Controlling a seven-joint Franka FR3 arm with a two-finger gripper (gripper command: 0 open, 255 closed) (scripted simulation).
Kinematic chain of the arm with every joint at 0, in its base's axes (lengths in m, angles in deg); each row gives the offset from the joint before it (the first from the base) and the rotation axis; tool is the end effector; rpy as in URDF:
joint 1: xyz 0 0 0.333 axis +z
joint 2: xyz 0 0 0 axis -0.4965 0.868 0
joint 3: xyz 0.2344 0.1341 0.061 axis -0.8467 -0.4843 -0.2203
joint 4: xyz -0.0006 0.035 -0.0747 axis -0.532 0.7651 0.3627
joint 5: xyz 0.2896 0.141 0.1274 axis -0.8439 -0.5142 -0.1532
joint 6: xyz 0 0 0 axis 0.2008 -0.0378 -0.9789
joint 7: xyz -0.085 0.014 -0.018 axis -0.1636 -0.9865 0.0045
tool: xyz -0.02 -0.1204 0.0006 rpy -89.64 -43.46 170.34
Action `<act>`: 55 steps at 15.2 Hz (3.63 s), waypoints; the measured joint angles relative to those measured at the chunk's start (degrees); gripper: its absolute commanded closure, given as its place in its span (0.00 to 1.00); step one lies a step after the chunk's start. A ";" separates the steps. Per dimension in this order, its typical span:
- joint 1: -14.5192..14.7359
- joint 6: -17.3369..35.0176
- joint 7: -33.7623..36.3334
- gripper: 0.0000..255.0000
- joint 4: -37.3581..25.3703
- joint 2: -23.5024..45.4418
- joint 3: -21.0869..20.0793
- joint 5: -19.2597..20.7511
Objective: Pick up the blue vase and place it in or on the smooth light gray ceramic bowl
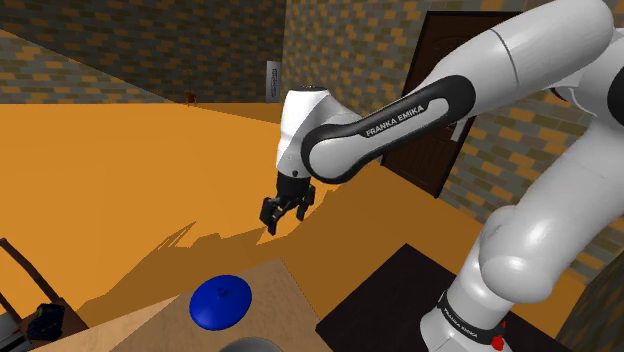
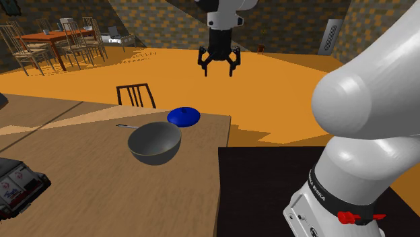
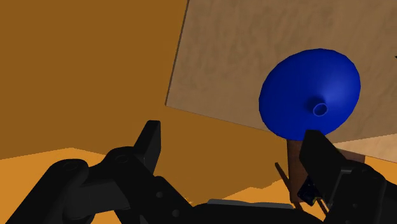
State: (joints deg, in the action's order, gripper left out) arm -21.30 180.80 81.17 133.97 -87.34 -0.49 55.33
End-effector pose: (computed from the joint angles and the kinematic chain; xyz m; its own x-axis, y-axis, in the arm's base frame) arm 0.3793 0.2286 0.3538 0.9993 0.0214 0.0319 0.0221 -0.9995 -0.0216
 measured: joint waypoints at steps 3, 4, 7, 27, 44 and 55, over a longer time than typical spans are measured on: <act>0.51 3.34 4.74 0.00 -3.04 6.75 -2.27 3.48; 0.68 4.06 6.18 0.00 -4.31 8.95 -2.71 4.86; 1.84 6.50 11.04 0.00 -8.37 16.27 -3.41 9.84; 11.94 12.40 24.81 0.00 -25.01 41.55 1.53 25.14; 11.52 11.38 24.32 1.00 -24.89 40.36 1.00 24.48; 9.62 5.48 21.76 1.00 -25.09 34.29 -1.52 20.80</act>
State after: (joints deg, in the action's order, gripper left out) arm -11.68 186.28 102.93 108.88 -53.04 -2.02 76.13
